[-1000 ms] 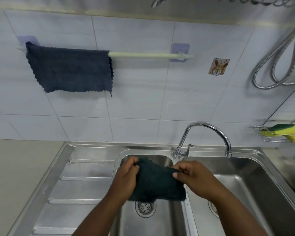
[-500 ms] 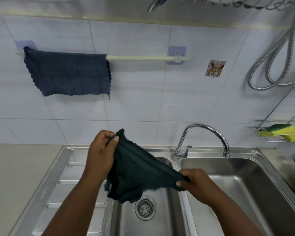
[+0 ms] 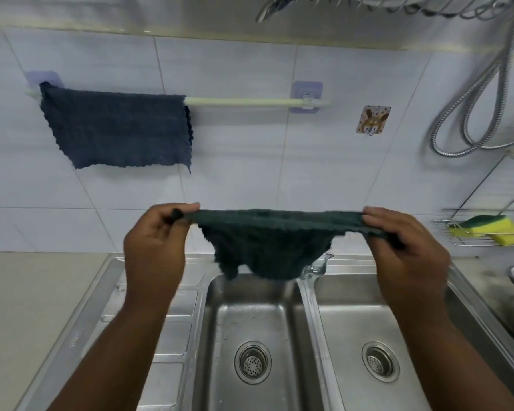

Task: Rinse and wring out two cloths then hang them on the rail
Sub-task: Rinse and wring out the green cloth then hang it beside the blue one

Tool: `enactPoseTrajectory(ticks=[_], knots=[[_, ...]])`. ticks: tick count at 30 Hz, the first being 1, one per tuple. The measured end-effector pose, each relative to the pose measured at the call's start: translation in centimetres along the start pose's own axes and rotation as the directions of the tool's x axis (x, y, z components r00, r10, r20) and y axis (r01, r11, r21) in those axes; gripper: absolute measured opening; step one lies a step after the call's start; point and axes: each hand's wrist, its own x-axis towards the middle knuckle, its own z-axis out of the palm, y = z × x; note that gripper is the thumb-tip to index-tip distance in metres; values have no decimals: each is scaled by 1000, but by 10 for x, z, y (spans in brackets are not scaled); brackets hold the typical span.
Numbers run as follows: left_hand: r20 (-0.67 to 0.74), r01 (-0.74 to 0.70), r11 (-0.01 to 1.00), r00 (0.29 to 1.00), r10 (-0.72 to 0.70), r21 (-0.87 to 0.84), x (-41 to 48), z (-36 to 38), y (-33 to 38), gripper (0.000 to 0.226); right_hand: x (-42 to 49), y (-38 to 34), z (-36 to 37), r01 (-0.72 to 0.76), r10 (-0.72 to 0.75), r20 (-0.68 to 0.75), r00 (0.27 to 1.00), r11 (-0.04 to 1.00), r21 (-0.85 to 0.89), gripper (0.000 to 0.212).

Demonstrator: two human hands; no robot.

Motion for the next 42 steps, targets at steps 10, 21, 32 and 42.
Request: enactPoseTrajectory(ticks=[10, 21, 32, 42], knots=[[429, 491, 761, 631, -646, 423, -57, -10, -102, 22, -66, 100, 8, -237, 445, 718, 536, 895, -378, 18], [84, 94, 994, 992, -98, 54, -13, -27, -19, 14, -7, 17, -6, -215, 185, 243, 952, 971, 102, 22], [494, 330, 846, 699, -518, 419, -47, -29, -100, 13, -50, 76, 6, -337, 487, 556, 673, 872, -355, 26], [247, 298, 868, 876, -414, 397, -12, -35, -71, 9, -20, 42, 11, -607, 562, 407, 720, 794, -22, 18]])
